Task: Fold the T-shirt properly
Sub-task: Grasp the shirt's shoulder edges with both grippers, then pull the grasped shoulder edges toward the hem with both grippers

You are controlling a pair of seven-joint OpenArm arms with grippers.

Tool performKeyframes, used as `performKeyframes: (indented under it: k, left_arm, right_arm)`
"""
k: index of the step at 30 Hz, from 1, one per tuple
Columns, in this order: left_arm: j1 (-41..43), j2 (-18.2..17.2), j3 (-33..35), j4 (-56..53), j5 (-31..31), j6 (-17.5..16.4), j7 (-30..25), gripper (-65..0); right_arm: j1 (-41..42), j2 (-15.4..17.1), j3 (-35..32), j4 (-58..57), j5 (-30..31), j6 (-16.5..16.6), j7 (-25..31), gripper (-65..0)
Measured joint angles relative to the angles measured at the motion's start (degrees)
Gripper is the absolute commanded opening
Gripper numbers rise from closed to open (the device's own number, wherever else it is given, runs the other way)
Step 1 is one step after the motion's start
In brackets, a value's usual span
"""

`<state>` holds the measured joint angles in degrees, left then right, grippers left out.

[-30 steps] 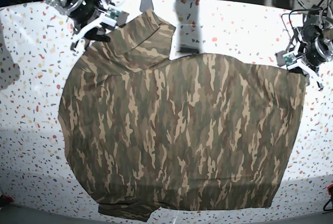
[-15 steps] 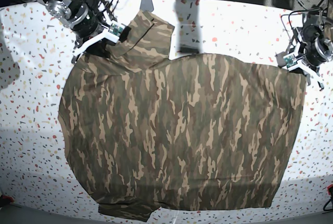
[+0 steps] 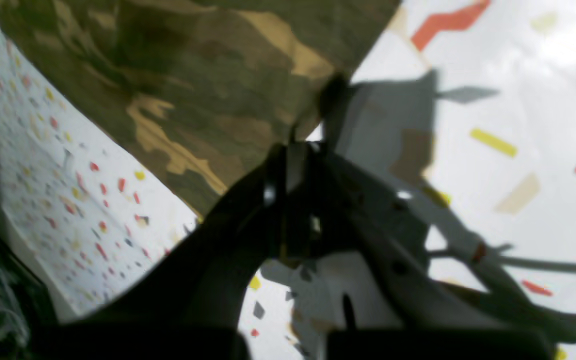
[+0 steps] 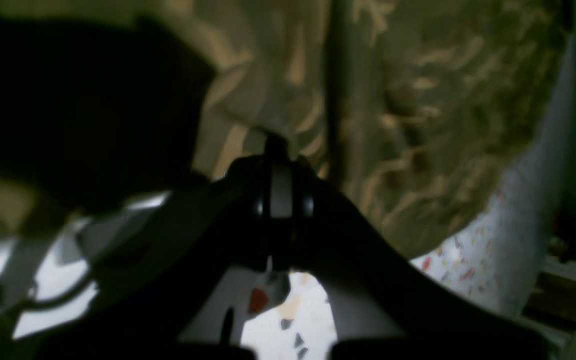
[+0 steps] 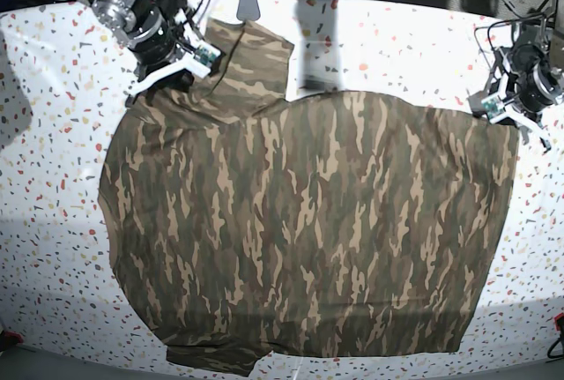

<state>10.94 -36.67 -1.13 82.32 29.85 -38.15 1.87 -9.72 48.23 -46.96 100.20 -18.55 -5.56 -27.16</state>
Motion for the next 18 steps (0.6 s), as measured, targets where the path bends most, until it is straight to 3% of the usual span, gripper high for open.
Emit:
performKeyframes:
  k: [4,9,12,16,18]
  left_arm:
    - [0.0,-1.0,0.0,0.1,-8.0,0.0,5.2,-65.0]
    - [0.4,-5.1,-0.1,3.5,-20.8,0.1,12.2,-65.0]
    - [0.3,-5.4,-0.3,6.3,-22.7,0.0,17.0,-65.0]
    - [1.2,-5.9,-0.3,9.1,-24.8,0.3,17.8,-65.0]
    - [1.2,-5.9,-0.2,9.9,-24.8,2.2,18.5,-65.0]
  right_arm:
    - [-0.5,0.9,0.0,2.7,0.0,-0.9,-0.8,-65.0]
    - [-3.5,4.7,0.0,7.6,-0.2,-1.1,-3.8,-65.0]
    - [-5.1,7.3,0.0,10.8,-0.5,-1.5,-6.1,-65.0]
    - [-5.7,9.9,0.0,14.8,-0.5,-3.7,-10.2,-65.0]
    - [-5.7,11.0,0.5,15.9,-1.3,-5.8,-10.3,-65.0]
